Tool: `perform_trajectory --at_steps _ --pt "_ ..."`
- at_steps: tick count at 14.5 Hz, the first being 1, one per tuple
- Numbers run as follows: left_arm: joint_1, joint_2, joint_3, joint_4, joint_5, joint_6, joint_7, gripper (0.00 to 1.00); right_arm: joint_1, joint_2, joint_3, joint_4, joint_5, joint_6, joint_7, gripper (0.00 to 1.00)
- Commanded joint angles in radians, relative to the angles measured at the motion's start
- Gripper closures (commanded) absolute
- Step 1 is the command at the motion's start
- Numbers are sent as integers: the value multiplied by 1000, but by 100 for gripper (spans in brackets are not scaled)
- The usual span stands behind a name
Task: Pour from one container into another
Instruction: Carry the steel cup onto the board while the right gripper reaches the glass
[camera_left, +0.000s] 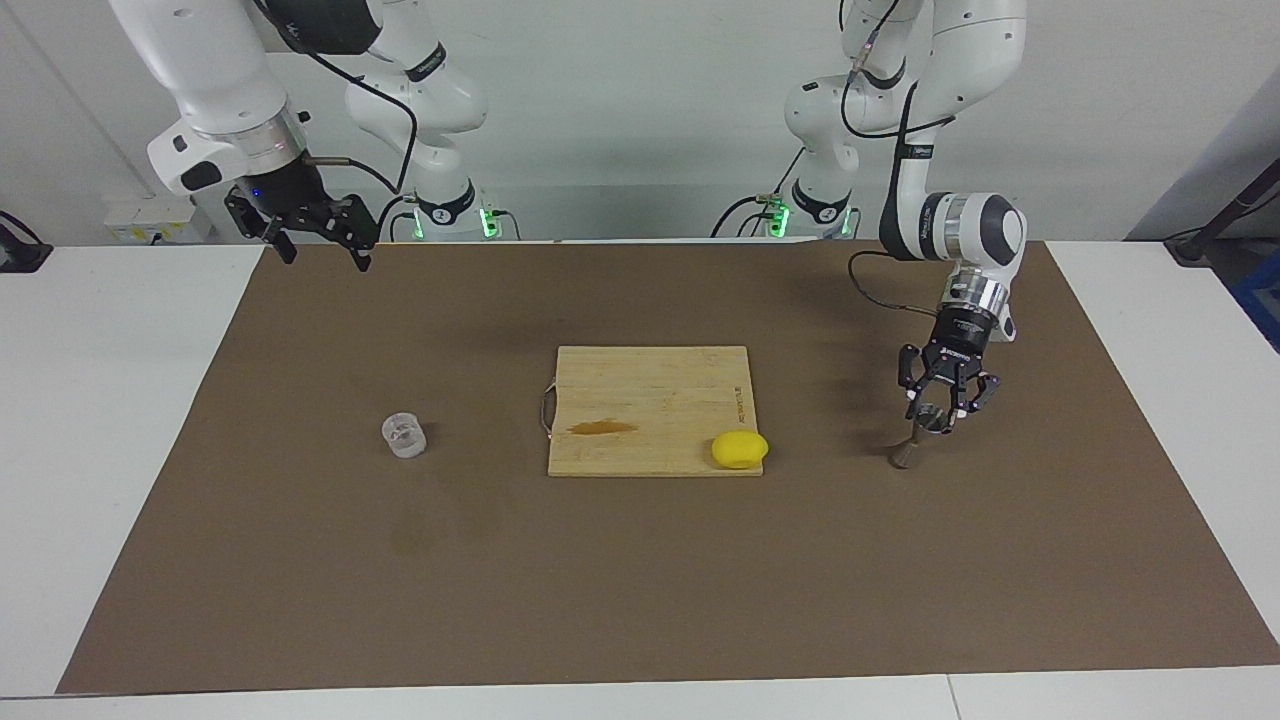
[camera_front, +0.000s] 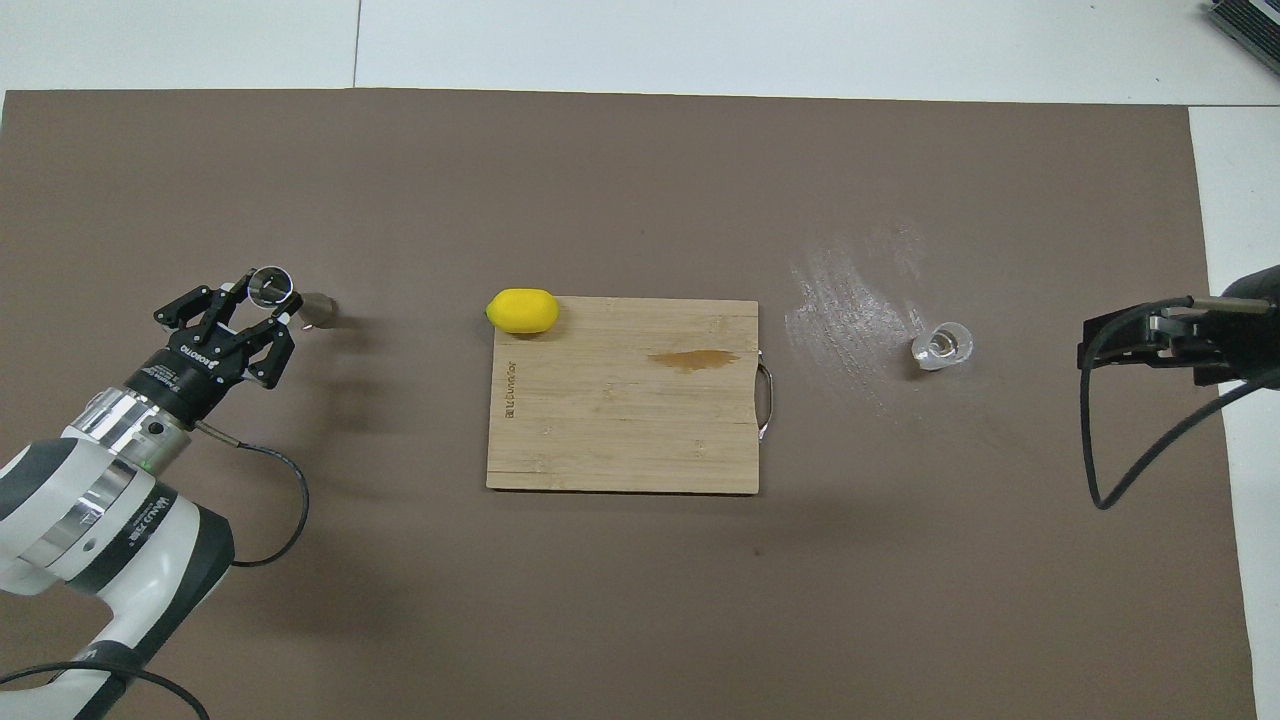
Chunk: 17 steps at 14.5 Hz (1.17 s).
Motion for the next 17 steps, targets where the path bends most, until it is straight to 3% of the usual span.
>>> perform_trajectory --at_steps 1,5,10,17 --pt "-25 -43 -55 33 -27 49 -60 100 -8 -27 1 -35 2 27 -29 0" --pt "-27 -55 -193 88 -27 68 -252 100 -6 -27 1 -35 2 30 -24 0" --pt "-27 -34 -414 215 -32 258 -344 100 -8 -27 1 -35 2 31 -8 0" --pt "-234 5 -437 234 -61 368 -346 100 -12 -8 1 -32 36 33 446 0"
